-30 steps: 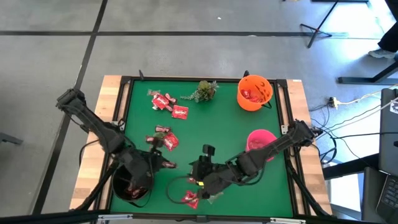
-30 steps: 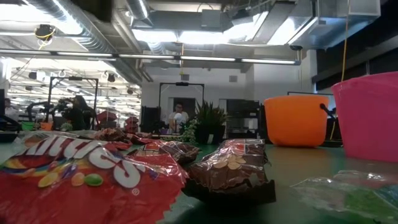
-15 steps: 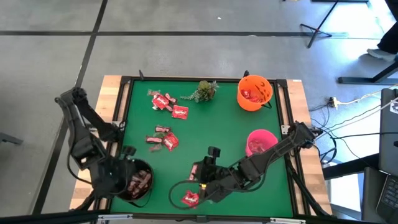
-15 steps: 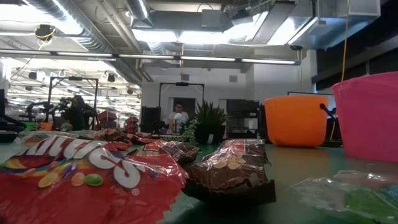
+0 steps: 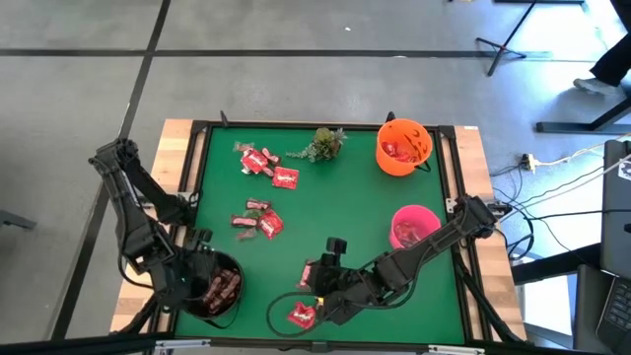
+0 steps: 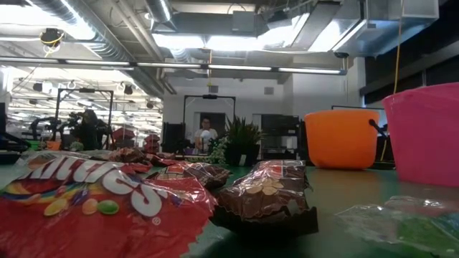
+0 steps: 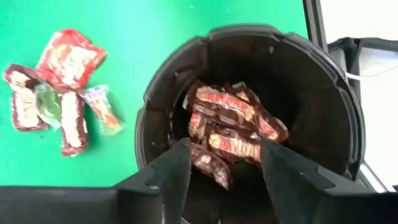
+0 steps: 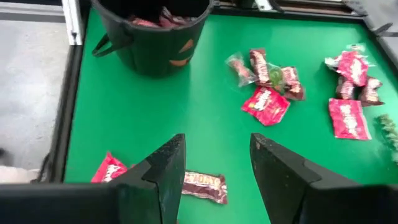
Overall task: Sort candy
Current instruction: Put the red candy into the orange bucket
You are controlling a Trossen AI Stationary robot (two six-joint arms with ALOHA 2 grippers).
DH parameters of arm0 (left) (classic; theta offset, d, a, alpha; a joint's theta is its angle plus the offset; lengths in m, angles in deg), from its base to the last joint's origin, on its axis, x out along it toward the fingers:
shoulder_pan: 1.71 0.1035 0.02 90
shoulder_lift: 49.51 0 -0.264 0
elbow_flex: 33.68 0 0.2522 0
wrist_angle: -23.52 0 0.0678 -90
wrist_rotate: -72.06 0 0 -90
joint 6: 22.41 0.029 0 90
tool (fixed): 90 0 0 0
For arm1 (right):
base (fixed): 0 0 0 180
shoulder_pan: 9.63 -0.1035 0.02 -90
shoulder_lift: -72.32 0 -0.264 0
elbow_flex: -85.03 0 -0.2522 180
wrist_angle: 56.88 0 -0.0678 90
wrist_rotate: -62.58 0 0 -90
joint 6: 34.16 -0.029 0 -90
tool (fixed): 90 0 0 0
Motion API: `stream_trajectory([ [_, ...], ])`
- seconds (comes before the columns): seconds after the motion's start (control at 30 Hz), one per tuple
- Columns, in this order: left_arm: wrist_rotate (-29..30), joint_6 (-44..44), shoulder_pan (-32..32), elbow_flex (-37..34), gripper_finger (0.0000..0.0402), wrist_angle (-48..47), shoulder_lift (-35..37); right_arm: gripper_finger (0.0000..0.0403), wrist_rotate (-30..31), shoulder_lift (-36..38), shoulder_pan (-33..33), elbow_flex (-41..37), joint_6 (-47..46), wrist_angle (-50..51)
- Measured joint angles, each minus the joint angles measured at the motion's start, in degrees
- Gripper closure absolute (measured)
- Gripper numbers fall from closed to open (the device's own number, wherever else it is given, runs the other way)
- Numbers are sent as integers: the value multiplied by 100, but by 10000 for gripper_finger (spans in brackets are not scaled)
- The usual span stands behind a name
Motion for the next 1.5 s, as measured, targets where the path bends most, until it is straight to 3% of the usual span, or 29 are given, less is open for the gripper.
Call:
stream_trajectory([
  [0.2, 685, 79, -73, 15, 209, 112, 2, 226, -243, 0, -148, -217, -179, 45],
  [0.47, 3688, 590, -911, 15, 213, 217, 110, 226, -766, -9, -464, -1186, -1143, 49],
  [0.6, 4285, 833, -1109, 13, 213, 604, 269, 226, -855, -9, -546, -1636, -1433, -474],
  [0.7, 4314, 1386, -1134, -182, 213, 1377, 500, 226, -1085, -9, -527, -1917, -1358, -1190],
  [0.8, 3856, 2146, -994, -601, 213, 2524, 766, 226, -1162, -9, -478, -2130, -1032, -2024],
  [0.9, 3247, 2757, -768, -1099, 213, 3515, 1106, 226, -1048, -55, -437, -2184, -854, -2287],
  [1.23, 2044, 4259, 178, -2829, 213, 6720, 2342, 226, -1109, -363, -446, -2186, -365, -2815],
  [1.5, 2011, 4529, 572, -3358, 213, 7543, 2389, 226, -1549, -909, -367, -2184, -105, -3544],
])
